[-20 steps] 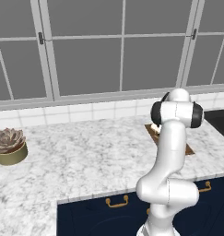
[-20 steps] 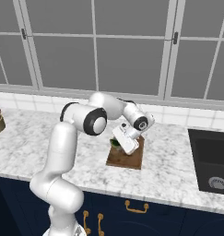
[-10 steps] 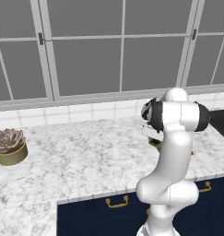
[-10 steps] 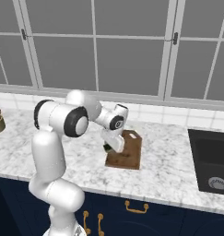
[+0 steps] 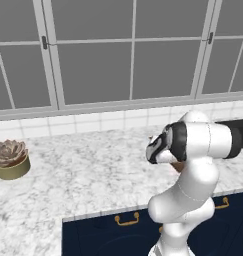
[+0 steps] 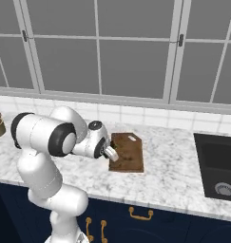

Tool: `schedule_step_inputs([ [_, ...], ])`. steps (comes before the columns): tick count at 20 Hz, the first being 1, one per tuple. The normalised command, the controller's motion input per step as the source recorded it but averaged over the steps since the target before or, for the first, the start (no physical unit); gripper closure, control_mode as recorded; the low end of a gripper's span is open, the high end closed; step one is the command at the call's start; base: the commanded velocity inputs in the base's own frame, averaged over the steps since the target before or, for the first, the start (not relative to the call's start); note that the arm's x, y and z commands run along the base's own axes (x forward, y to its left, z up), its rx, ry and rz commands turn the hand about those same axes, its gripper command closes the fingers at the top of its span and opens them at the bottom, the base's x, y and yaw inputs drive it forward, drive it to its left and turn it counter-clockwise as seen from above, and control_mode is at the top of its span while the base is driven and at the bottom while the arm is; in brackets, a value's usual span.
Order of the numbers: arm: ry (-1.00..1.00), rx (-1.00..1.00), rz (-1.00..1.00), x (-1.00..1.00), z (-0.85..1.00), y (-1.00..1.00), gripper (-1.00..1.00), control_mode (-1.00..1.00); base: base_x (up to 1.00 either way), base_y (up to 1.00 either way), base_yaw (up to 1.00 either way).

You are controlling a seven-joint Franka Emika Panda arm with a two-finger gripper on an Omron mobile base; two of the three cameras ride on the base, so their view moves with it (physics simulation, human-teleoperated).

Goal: Pick up the sponge from the counter and clean the cutting board by briefly scrubbing or pressing down on the cutting board. Once finished, release the sponge.

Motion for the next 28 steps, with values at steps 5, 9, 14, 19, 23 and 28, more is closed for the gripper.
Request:
schedule_step_inputs([
  [5,0.59,-0.09,0.02,0.06,-0.71,0.10,1.00,-1.00,0.00,0.00,0.00],
  [9,1.00,0.04,0.03,0.56,0.08,-0.49,1.00,-1.00,0.00,0.00,0.00],
  [14,0.95,0.00,0.00,0.43,0.68,-0.53,1.00,-1.00,0.00,0.00,0.00],
  [19,0.60,0.12,-0.01,0.73,1.00,-0.72,-1.00,-1.00,0.00,0.00,0.00],
  [23,0.08,0.18,-0.35,0.83,0.99,-0.83,-1.00,-1.00,0.00,0.00,0.00],
  [28,0.29,0.31,-0.28,0.59,0.86,-1.00,-1.00,-1.00,0.00,0.00,0.00],
])
